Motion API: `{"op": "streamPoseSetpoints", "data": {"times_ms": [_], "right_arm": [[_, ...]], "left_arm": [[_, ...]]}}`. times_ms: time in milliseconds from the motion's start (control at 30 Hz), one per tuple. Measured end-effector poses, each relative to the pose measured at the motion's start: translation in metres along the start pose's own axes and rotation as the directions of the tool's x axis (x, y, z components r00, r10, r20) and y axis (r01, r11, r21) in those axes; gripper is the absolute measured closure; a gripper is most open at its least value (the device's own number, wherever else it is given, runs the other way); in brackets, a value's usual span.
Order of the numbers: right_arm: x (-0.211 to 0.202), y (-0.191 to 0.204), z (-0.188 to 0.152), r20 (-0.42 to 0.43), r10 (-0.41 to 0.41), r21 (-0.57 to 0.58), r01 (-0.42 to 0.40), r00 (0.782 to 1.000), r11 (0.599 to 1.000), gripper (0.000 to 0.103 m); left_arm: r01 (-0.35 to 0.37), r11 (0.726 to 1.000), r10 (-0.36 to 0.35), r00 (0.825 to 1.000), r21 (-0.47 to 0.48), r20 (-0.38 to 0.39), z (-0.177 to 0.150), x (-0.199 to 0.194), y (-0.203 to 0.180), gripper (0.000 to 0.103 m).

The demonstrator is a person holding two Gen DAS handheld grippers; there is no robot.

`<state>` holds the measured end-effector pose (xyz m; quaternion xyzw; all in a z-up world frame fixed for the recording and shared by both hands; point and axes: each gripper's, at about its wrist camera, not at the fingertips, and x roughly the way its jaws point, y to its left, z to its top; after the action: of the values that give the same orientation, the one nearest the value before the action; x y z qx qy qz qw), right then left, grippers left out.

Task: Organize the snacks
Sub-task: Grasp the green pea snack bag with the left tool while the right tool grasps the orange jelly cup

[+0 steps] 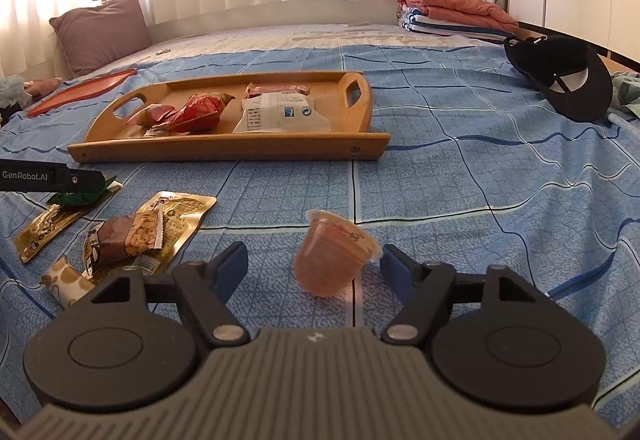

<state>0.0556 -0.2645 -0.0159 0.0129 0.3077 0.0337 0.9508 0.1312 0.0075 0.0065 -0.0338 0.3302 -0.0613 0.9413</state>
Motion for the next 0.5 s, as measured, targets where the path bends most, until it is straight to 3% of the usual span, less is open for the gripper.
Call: {"op": "streamPoseSetpoints", "data": {"times_ms": [233, 300, 433, 500], "right_arm": [[0.0025, -0.0026, -0.0006, -0.006, 0.002, 0.007, -0.002, 1.000, 1.000, 0.032], [0.0016, -0.0031, -0.0003, -0.001, 0.003, 0.009, -0.003, 1.000, 1.000, 0.036], [-0.0012, -0.0068, 0.0028, 0.009, 0.004, 0.029, -0.004, 1.000, 1.000, 0.054], [-0.0025, -0.0095, 0.0052, 0.004, 0.022, 0.038, -0.022, 1.000, 0.999, 0.054]], "left_arm": [[-0.014, 1.000, 0.014, 1.000, 0.016, -0.005, -0.0007, 0.0053, -0.0008, 0.040], [-0.017, 1.000, 0.017, 1.000, 0.014, -0.003, -0.0007, 0.0048, -0.0001, 0.048], [0.000, 1.000, 0.000, 1.000, 0.015, 0.019, 0.0002, -0.0001, -0.0004, 0.058], [0.000, 1.000, -0.001, 1.000, 0.031, 0.029, 0.0011, -0.0037, -0.0026, 0.062]]}}
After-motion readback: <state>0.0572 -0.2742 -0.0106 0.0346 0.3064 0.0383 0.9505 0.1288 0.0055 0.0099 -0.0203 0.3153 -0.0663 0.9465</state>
